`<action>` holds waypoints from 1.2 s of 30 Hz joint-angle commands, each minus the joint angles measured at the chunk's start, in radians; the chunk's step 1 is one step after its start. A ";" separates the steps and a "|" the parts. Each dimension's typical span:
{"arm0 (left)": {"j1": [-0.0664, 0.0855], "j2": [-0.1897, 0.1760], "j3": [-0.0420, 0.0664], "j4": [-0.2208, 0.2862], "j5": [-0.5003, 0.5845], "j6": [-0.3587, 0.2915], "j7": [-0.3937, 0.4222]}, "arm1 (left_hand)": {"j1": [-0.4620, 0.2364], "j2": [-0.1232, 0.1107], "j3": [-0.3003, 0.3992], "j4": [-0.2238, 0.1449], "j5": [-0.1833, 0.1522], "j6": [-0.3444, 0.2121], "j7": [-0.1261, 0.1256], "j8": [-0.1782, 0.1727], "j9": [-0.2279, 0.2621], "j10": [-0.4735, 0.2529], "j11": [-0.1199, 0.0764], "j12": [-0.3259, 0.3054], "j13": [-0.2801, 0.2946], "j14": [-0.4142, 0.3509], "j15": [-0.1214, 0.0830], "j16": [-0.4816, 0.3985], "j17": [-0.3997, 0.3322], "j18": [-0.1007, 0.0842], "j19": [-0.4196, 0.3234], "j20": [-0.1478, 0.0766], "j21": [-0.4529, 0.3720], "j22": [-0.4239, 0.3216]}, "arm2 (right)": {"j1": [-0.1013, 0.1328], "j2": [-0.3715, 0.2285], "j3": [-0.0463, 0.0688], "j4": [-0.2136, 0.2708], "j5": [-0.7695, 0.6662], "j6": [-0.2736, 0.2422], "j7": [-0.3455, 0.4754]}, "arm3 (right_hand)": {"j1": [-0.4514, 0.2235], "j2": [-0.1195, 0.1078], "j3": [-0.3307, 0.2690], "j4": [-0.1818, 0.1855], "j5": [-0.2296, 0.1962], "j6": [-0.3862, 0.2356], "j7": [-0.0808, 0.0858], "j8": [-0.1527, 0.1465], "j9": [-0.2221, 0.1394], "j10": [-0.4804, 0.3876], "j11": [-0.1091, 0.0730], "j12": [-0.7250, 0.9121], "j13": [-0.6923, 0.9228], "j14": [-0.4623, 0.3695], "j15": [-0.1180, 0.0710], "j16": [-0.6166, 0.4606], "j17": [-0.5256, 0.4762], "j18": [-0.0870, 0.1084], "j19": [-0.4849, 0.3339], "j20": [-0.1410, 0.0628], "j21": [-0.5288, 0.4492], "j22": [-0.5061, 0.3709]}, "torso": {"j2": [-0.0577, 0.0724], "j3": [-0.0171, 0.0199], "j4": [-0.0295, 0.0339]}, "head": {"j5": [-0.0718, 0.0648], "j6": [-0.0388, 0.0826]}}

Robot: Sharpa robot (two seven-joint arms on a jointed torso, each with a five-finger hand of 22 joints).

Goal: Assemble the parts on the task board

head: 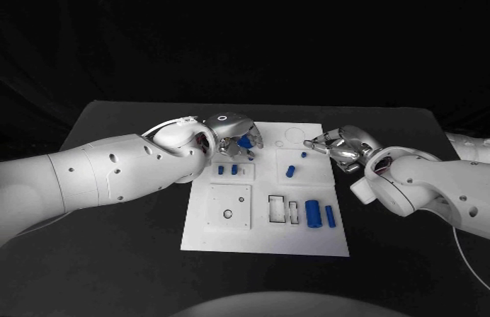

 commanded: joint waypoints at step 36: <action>-0.003 0.036 0.000 -0.035 -0.133 0.109 -0.068 | 0.043 0.003 0.075 0.000 -0.004 -0.026 0.024 -0.003 -0.056 -0.035 -0.047 -0.004 -0.010 0.106 -0.056 0.003 0.263 -0.015 0.105 -0.049 0.002 0.263 | -0.001 0.003 0.000 0.001 -0.003 0.038 -0.020 | -0.002 0.011 -0.008 0.003 0.008 0.007 0.004 0.004 0.000 0.103 0.007 0.003 0.263 0.104 0.008 0.004 0.263 -0.007 0.103 0.008 0.004 0.263 | 0.000 -0.0001 0.0005 | -0.009 0.000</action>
